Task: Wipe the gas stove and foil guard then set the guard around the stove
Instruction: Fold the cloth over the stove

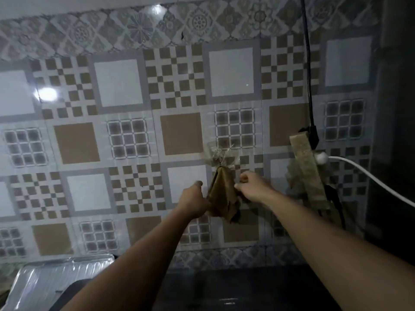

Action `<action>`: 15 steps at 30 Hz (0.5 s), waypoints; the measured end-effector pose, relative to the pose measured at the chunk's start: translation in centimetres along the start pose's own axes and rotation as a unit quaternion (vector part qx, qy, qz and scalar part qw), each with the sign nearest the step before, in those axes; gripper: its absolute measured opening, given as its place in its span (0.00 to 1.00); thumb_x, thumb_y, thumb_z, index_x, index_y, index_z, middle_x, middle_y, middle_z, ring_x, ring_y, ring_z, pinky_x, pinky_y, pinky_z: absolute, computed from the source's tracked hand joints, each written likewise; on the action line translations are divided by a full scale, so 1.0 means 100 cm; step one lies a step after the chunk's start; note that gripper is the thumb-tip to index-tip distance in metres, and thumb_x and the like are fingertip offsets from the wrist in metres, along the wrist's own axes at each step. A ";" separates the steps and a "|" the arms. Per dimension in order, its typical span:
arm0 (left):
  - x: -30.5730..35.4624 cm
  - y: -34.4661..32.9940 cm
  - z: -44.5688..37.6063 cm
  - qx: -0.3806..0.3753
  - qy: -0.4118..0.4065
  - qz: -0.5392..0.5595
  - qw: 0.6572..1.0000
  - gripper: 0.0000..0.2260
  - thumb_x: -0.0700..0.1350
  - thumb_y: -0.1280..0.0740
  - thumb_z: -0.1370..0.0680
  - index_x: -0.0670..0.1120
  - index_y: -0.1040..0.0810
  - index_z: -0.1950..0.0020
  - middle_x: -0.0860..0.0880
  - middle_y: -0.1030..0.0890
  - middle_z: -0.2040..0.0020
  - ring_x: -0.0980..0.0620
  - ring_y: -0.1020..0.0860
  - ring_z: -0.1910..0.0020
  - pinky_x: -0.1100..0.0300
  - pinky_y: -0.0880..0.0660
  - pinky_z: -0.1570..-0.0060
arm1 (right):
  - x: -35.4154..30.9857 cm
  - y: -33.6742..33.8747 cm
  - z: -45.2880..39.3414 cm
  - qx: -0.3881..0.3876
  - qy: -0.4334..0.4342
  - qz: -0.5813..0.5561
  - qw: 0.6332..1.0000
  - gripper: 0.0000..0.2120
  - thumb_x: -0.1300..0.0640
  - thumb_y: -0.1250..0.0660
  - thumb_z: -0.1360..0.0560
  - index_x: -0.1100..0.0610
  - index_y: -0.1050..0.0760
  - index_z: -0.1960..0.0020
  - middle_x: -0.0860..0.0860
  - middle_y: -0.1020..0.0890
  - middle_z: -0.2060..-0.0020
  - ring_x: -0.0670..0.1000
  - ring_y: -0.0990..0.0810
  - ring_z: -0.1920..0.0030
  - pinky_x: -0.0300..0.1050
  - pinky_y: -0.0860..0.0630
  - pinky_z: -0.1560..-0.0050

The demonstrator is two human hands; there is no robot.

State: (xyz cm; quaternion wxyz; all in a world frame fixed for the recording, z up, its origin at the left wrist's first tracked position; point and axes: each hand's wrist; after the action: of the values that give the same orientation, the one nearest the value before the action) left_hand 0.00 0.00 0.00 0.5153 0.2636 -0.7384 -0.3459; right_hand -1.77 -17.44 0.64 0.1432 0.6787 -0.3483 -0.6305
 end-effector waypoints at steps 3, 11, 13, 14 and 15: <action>0.003 -0.007 -0.020 -0.009 0.002 0.052 0.999 0.25 0.37 0.38 0.21 0.43 0.38 0.25 0.41 0.28 0.31 0.43 0.26 0.35 0.56 0.27 0.41 | -0.001 -0.011 -0.017 -0.023 -0.029 -0.040 0.999 0.18 0.54 0.41 0.21 0.56 0.32 0.32 0.54 0.25 0.39 0.53 0.26 0.43 0.48 0.28 0.43; 0.013 -0.020 -0.046 -0.012 0.035 0.120 0.992 0.16 0.39 0.38 0.21 0.42 0.28 0.33 0.42 0.21 0.43 0.44 0.22 0.44 0.52 0.23 0.43 | -0.003 -0.024 -0.030 -0.045 -0.063 -0.173 0.982 0.10 0.58 0.40 0.22 0.57 0.22 0.45 0.54 0.20 0.51 0.51 0.24 0.52 0.44 0.28 0.55; 0.015 -0.016 -0.046 0.009 0.039 0.122 0.992 0.09 0.40 0.37 0.21 0.41 0.22 0.44 0.43 0.20 0.49 0.45 0.21 0.48 0.54 0.22 0.49 | -0.007 -0.019 -0.027 -0.009 -0.055 -0.171 0.984 0.08 0.59 0.41 0.22 0.58 0.23 0.52 0.55 0.21 0.56 0.52 0.24 0.56 0.44 0.29 0.58; 0.016 -0.014 -0.045 0.016 0.041 0.128 0.991 0.06 0.40 0.36 0.21 0.42 0.21 0.49 0.43 0.20 0.50 0.45 0.20 0.49 0.55 0.22 0.52 | -0.009 -0.015 -0.025 0.002 -0.052 -0.170 0.984 0.08 0.59 0.42 0.21 0.57 0.24 0.53 0.55 0.22 0.55 0.53 0.24 0.55 0.45 0.28 0.55; 0.016 -0.010 -0.043 0.020 0.040 0.138 0.989 0.04 0.40 0.36 0.21 0.44 0.22 0.53 0.43 0.19 0.51 0.45 0.20 0.50 0.56 0.22 0.54 | -0.012 -0.011 -0.023 0.007 -0.046 -0.173 0.984 0.08 0.59 0.43 0.20 0.57 0.25 0.52 0.55 0.22 0.53 0.53 0.25 0.52 0.46 0.28 0.51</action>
State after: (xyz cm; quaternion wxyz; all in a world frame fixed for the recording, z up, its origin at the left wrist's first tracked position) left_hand 3.59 -2.84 1.09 0.5820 0.1835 -0.7530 -0.2461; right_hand 0.75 -16.46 1.24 0.0114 0.6997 -0.2364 -0.6741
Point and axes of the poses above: each hand's wrist, its own z-axis away from the middle knuckle, its own y-axis out of the back of the hand, x = y × z
